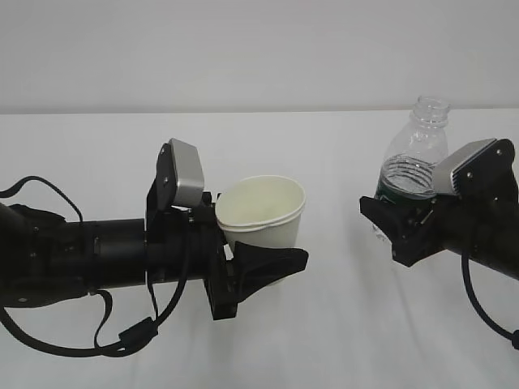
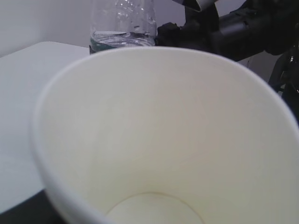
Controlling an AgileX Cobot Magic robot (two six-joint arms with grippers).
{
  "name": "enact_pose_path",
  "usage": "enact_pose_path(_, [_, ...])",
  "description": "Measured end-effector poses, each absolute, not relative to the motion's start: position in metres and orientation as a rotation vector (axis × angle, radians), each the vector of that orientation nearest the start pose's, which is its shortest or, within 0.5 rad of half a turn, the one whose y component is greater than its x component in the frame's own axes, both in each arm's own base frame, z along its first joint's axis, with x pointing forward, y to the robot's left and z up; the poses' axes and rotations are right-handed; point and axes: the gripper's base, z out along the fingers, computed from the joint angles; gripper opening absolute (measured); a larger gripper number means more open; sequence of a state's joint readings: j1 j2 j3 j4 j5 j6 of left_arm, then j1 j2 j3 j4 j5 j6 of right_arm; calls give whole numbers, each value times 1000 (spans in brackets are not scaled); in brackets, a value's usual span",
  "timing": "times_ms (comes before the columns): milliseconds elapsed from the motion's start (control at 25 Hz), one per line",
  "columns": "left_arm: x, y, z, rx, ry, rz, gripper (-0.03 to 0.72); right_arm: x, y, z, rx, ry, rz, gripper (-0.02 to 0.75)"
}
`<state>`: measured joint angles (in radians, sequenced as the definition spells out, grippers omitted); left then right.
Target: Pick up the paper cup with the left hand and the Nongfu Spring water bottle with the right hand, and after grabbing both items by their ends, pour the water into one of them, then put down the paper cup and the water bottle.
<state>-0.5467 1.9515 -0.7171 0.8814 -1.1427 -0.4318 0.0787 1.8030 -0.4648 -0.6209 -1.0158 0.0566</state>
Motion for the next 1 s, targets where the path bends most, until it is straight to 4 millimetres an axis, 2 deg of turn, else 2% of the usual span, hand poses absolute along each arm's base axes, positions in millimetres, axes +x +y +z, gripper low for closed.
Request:
enact_pose_path(360, [247, -225, 137, 1027, 1526, -1075, 456, 268, 67, 147, -763, 1726, 308, 492])
enact_pose_path(680, [244, -230, 134, 1033, 1533, -1091, 456, 272, 70, 166, -864, 1708, 285, 492])
enact_pose_path(1000, [244, -230, 134, 1035, 1533, -1092, 456, 278, 87, 179, -1020, 1697, 234, 492])
